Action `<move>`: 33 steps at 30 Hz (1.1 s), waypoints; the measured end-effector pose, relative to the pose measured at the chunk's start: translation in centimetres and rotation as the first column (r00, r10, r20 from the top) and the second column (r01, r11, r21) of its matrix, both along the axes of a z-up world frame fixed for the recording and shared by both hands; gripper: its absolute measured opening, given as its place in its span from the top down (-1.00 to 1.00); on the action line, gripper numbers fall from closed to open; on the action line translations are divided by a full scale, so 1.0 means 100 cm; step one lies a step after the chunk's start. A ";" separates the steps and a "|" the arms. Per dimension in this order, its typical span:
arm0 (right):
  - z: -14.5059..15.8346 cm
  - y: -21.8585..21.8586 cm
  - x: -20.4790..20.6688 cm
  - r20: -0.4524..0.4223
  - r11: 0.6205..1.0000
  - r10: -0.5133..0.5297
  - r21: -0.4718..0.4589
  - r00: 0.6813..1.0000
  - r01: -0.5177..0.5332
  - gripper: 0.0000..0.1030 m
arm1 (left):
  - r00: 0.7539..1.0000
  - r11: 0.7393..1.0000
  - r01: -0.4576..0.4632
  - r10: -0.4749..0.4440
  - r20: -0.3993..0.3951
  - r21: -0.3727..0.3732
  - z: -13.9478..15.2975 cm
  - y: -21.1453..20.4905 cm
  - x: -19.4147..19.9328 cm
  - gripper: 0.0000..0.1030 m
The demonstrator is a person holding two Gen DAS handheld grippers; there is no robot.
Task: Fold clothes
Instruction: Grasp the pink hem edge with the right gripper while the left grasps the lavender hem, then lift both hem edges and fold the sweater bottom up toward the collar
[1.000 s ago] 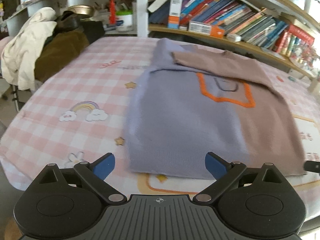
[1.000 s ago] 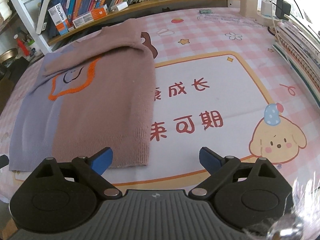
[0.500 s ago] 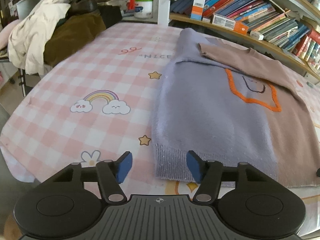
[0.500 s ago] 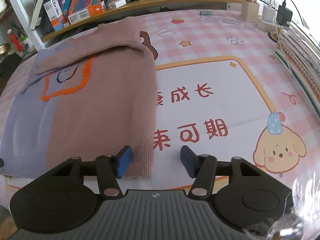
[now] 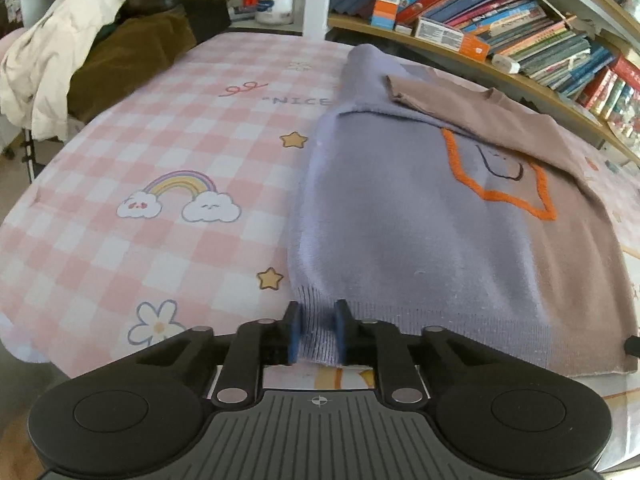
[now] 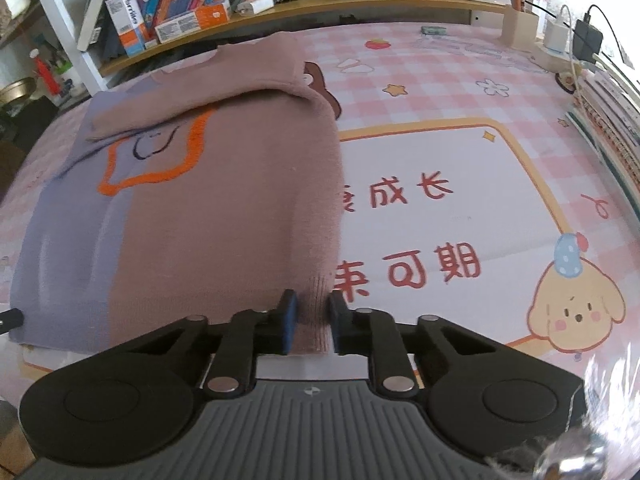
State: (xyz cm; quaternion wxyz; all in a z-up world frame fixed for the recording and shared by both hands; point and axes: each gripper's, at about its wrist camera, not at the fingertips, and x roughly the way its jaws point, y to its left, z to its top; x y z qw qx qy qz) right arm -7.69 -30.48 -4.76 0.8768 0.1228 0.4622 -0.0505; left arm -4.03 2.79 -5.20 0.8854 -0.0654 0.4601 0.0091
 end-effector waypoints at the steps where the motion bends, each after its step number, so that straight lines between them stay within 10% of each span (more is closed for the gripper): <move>1: 0.002 0.001 -0.001 0.014 1.000 0.008 0.011 1.000 -0.008 0.81 | 1.000 1.000 0.010 -0.010 0.015 -0.005 0.003 -0.001 -0.001 0.93; 21: -0.005 -0.004 0.007 0.025 0.997 0.003 0.074 1.000 -0.005 0.62 | 1.000 0.998 0.005 -0.006 -0.012 -0.065 -0.006 0.007 0.003 0.52; 25: -0.006 -0.005 0.006 0.028 0.997 0.012 0.075 1.000 -0.014 0.82 | 1.000 0.996 0.012 -0.013 -0.007 -0.094 -0.007 0.009 0.002 0.85; 33: 0.003 -0.012 -0.010 0.038 0.995 0.009 0.102 0.999 -0.013 0.83 | 1.000 0.992 0.008 -0.009 -0.009 -0.124 -0.002 0.012 -0.009 0.86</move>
